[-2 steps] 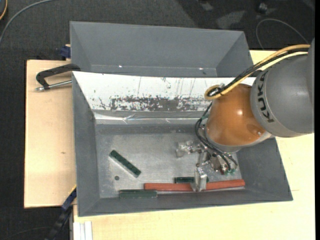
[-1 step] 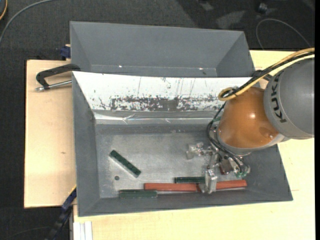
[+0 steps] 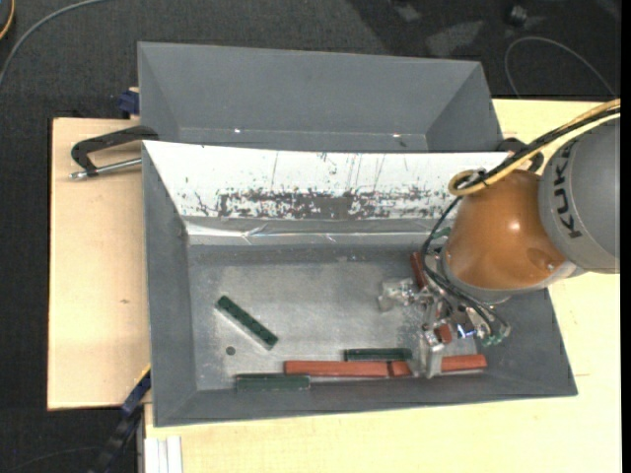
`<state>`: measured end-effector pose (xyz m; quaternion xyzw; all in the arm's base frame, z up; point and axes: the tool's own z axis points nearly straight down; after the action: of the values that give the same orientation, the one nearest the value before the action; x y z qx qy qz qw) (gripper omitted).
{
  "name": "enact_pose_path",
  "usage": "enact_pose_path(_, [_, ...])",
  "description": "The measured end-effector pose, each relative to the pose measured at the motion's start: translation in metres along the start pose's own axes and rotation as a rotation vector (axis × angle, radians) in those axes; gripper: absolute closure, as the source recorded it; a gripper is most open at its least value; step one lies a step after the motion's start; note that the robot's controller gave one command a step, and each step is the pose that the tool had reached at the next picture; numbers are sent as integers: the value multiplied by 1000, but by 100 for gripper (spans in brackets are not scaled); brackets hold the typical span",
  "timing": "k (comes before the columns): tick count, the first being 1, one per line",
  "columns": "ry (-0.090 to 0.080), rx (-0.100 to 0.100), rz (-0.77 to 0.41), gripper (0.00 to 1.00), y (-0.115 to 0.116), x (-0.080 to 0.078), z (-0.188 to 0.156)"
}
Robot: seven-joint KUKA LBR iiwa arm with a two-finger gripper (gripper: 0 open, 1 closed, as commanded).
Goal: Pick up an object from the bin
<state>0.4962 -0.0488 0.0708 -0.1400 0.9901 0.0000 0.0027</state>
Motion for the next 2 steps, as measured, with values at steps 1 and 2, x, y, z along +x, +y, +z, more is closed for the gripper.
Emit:
enact_pose_path(1, [-2,1,107,0,-25,2,0])
enact_pose_path(2, [1,-2,-44,0,25,-11,-1])
